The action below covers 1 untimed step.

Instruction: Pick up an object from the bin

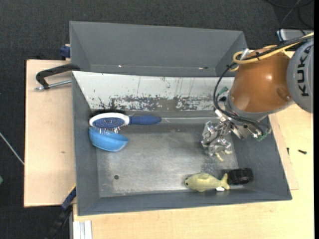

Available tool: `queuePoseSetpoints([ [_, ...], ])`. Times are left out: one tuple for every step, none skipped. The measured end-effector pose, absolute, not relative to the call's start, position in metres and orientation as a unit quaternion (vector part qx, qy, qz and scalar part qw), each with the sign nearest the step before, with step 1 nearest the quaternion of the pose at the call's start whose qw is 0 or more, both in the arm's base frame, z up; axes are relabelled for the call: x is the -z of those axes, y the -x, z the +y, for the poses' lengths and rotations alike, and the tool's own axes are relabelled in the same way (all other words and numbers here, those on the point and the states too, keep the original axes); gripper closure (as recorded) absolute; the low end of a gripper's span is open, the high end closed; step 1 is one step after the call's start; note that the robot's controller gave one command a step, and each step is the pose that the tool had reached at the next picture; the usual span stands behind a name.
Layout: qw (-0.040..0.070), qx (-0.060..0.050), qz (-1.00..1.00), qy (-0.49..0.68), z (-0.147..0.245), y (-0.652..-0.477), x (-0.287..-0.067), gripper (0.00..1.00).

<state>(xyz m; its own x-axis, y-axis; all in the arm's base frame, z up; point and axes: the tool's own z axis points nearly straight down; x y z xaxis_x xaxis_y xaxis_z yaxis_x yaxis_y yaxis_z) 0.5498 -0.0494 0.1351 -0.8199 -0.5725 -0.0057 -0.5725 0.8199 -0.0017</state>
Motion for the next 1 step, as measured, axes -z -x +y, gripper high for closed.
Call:
queuePoseSetpoints([
  [0.004, 0.0, 0.955, 0.296, -0.0496, -0.5584, -0.1555, 1.0],
])
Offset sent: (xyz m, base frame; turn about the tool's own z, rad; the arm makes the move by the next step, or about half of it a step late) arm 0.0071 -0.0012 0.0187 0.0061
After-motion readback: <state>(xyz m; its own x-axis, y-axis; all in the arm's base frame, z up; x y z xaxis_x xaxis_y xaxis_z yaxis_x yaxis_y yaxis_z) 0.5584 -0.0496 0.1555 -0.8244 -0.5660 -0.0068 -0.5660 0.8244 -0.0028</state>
